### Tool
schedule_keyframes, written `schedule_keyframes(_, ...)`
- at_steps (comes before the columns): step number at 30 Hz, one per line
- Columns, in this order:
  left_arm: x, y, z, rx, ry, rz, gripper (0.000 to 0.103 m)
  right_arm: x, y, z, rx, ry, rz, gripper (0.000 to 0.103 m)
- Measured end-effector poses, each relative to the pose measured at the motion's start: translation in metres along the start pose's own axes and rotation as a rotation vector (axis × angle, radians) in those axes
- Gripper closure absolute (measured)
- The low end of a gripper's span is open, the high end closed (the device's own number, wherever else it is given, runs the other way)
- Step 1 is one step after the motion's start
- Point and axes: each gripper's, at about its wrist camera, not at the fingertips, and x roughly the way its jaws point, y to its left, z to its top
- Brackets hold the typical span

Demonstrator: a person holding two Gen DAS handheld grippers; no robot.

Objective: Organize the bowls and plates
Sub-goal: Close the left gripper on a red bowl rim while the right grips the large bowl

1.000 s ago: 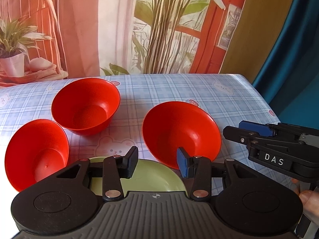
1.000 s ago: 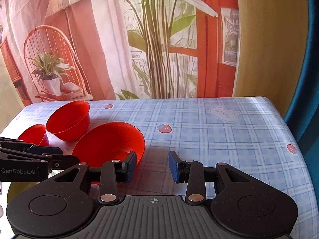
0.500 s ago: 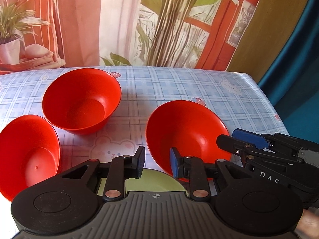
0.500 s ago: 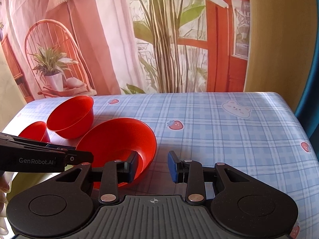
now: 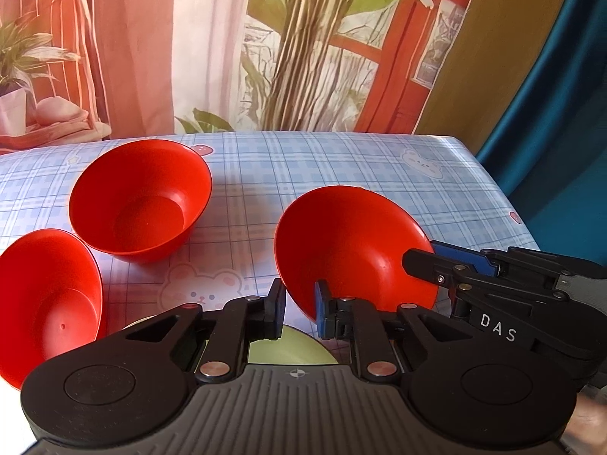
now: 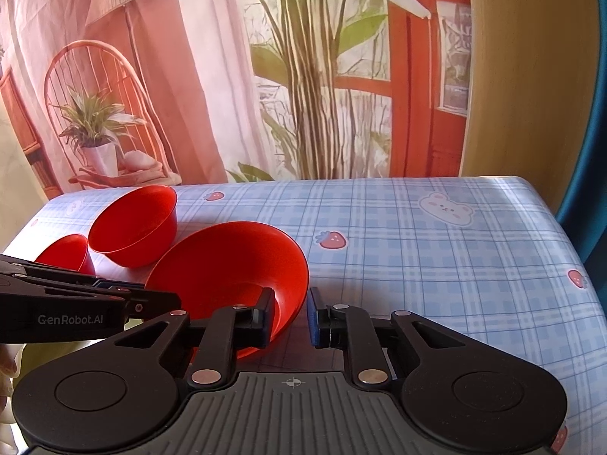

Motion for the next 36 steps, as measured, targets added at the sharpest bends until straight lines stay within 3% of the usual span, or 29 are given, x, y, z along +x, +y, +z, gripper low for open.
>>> schedule_keyframes(21,-0.058,0.009,0.0,0.015,-0.106,0.01,0.086,-0.037,0.034,0.018,-0.055,-0.062,0.007,0.086)
schedule_keyframes(36,-0.123,0.064,-0.011,-0.041,-0.183,0.063,0.086,-0.047,0.112,0.031,-0.141,-0.094,0.08,0.086)
